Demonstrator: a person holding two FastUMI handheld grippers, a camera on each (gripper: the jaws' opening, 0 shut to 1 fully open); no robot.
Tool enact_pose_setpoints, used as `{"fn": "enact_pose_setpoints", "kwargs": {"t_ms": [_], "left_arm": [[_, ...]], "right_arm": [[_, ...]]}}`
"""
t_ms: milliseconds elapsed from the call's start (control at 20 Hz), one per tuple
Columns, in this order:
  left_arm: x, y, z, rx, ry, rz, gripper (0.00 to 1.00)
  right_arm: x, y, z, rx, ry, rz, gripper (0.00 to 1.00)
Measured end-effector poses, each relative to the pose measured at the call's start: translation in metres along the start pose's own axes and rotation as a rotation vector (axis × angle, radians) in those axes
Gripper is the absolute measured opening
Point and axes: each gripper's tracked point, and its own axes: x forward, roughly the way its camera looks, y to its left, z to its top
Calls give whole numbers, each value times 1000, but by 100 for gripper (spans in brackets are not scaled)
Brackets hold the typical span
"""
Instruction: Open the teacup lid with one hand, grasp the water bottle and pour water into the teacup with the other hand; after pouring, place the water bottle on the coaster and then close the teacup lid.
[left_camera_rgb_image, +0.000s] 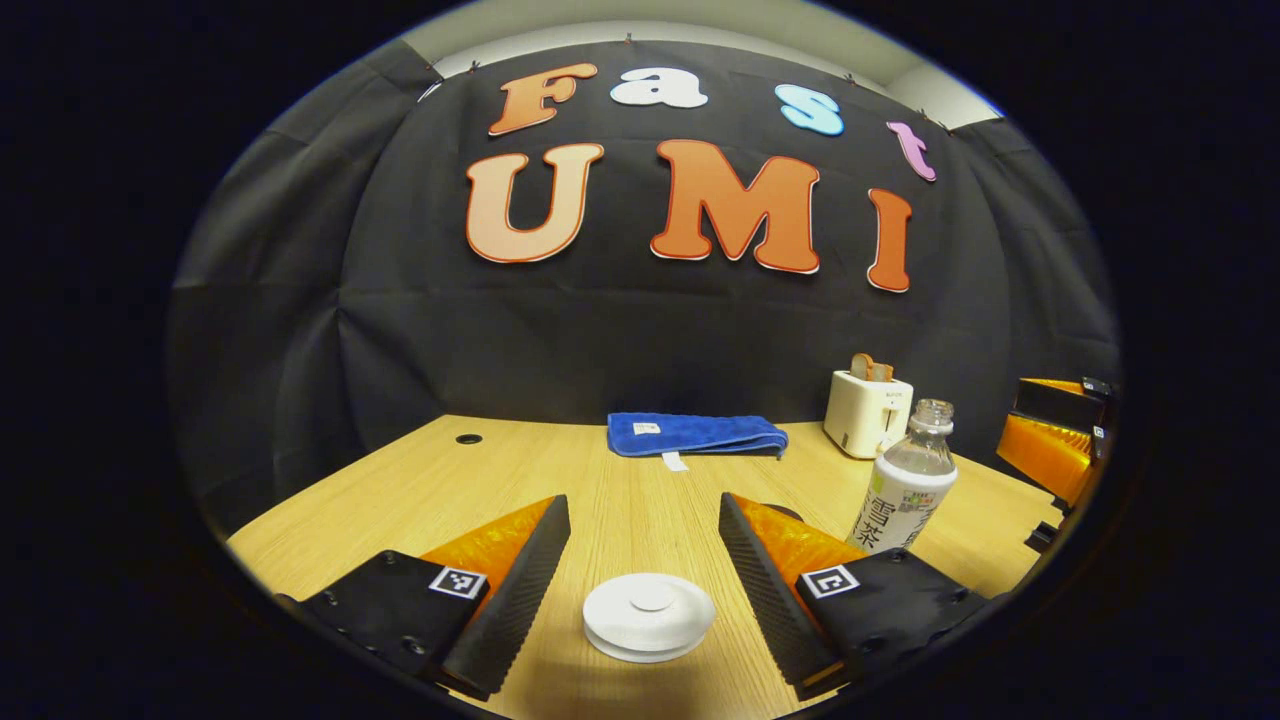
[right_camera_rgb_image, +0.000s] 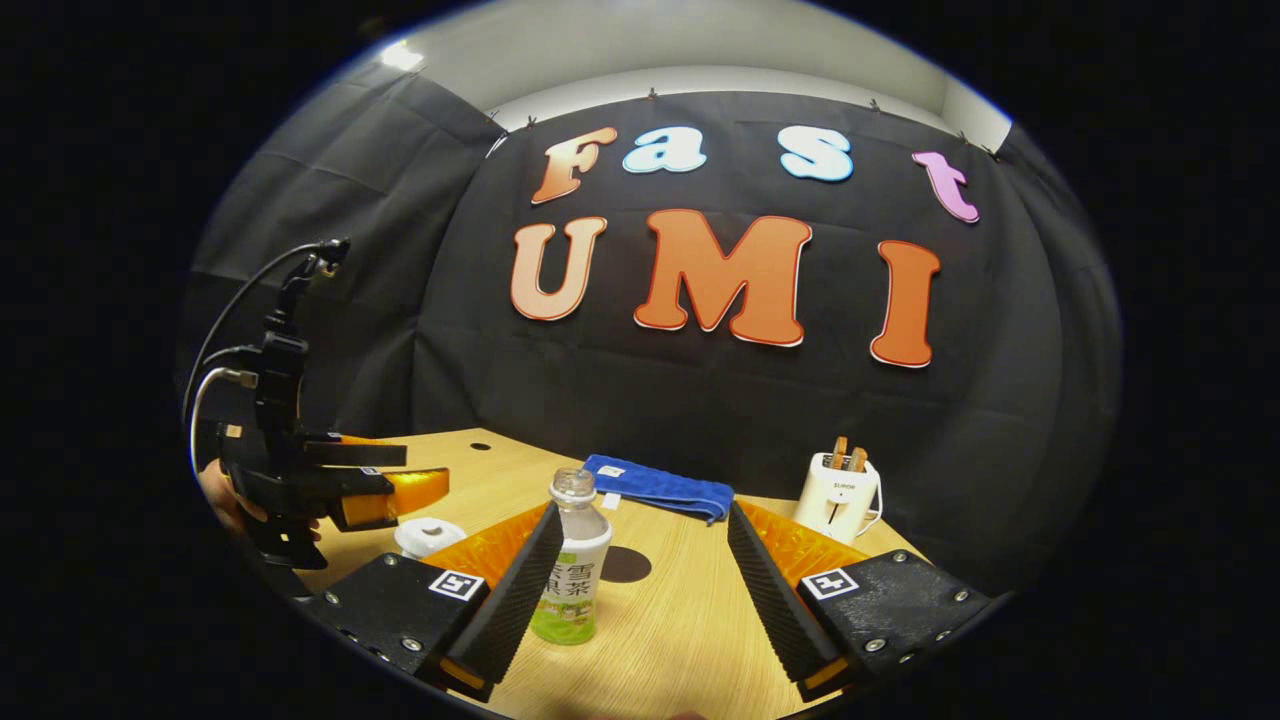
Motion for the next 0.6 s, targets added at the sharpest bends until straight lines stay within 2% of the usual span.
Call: {"fn": "enact_pose_setpoints", "kwargs": {"t_ms": [200, 300, 350, 450, 600], "left_arm": [[10, -5, -21, 45, 31, -20, 98], [14, -5, -33, 22, 45, -27, 96], [15, -5, -38, 13, 57, -30, 88], [18, -2, -47, 24, 80, -22, 88], [22, 2, -59, 50, 113, -15, 79]], "right_arm": [[1, 3, -12, 8, 25, 27, 99], [3, 1, -18, 9, 41, 26, 99], [4, 0, -21, 11, 48, 25, 99], [3, 0, -25, 14, 56, 27, 99], [5, -4, -29, 18, 63, 23, 99]]}}
